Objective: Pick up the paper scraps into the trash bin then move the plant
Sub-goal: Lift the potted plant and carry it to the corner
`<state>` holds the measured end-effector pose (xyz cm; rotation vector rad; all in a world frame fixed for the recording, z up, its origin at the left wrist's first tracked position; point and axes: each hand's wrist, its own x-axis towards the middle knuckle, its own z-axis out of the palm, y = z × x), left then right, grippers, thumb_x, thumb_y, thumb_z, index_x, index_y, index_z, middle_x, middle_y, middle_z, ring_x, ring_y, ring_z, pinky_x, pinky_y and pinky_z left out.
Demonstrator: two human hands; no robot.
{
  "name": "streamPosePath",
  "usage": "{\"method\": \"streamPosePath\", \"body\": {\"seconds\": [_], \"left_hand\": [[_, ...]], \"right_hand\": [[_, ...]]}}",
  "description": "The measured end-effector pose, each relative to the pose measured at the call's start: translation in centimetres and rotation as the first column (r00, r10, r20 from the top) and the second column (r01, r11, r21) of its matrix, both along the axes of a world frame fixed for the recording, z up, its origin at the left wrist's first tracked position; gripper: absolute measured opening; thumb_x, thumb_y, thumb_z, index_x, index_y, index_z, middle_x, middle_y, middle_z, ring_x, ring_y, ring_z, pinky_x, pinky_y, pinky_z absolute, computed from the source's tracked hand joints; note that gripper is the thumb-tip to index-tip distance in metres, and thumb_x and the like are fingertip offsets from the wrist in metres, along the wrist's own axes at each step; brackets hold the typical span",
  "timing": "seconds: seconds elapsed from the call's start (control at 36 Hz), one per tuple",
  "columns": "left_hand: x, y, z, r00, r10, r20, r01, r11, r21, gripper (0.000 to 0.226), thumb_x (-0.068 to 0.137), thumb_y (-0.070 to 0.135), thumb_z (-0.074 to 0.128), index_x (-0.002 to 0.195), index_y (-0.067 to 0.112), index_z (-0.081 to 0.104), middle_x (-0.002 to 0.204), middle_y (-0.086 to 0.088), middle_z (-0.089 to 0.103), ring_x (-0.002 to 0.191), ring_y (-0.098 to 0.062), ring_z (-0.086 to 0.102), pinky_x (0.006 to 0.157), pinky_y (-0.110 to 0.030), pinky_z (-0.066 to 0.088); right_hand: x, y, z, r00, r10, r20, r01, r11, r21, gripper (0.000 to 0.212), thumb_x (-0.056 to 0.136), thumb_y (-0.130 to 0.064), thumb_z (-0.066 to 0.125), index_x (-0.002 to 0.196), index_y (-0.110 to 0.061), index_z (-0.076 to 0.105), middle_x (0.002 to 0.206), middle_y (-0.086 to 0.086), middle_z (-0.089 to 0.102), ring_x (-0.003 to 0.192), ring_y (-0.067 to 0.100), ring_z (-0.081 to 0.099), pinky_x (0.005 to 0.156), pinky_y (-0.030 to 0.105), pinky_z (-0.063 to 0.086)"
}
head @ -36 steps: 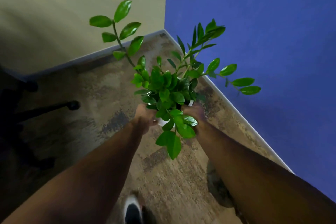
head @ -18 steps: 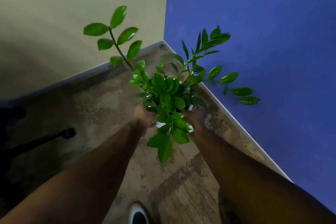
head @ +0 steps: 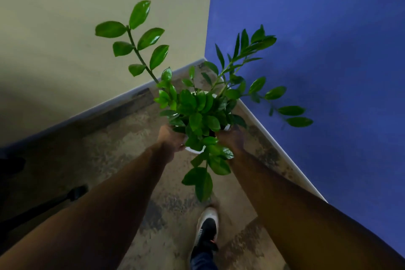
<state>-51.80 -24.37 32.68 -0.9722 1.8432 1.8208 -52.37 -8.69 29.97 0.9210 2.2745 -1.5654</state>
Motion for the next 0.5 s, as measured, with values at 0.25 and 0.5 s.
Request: {"method": "streamPosePath", "body": {"seconds": [0.25, 0.5], "left_hand": [[-10.3, -0.6, -2.3, 0.998, -0.022, -0.053, 0.021, 1.000, -0.022, 0.021, 0.089, -0.002, 0.059, 0.076, 0.013, 0.065, 0.078, -0.011, 0.067, 0.069, -0.026, 0.063, 0.060, -0.032, 0.052], [-20.3, -1.0, -4.7, 0.998, 0.039, -0.039, -0.040, 0.999, -0.015, 0.025, 0.093, 0.006, 0.057, 0.070, 0.016, 0.063, 0.062, -0.001, 0.066, 0.062, -0.018, 0.062, 0.058, -0.028, 0.052]], "right_hand": [[-10.7, -0.4, -2.3, 0.996, 0.080, 0.049, -0.083, 0.995, 0.064, 0.035, 0.091, -0.024, 0.063, 0.121, -0.006, 0.062, 0.122, 0.017, 0.065, 0.114, 0.035, 0.061, 0.080, 0.028, 0.042], [-20.7, -0.8, -4.4, 0.993, 0.057, 0.103, -0.061, 0.998, 0.034, 0.049, 0.088, -0.026, 0.067, 0.130, -0.002, 0.054, 0.131, 0.017, 0.060, 0.119, 0.032, 0.058, 0.091, 0.034, 0.047]]}}
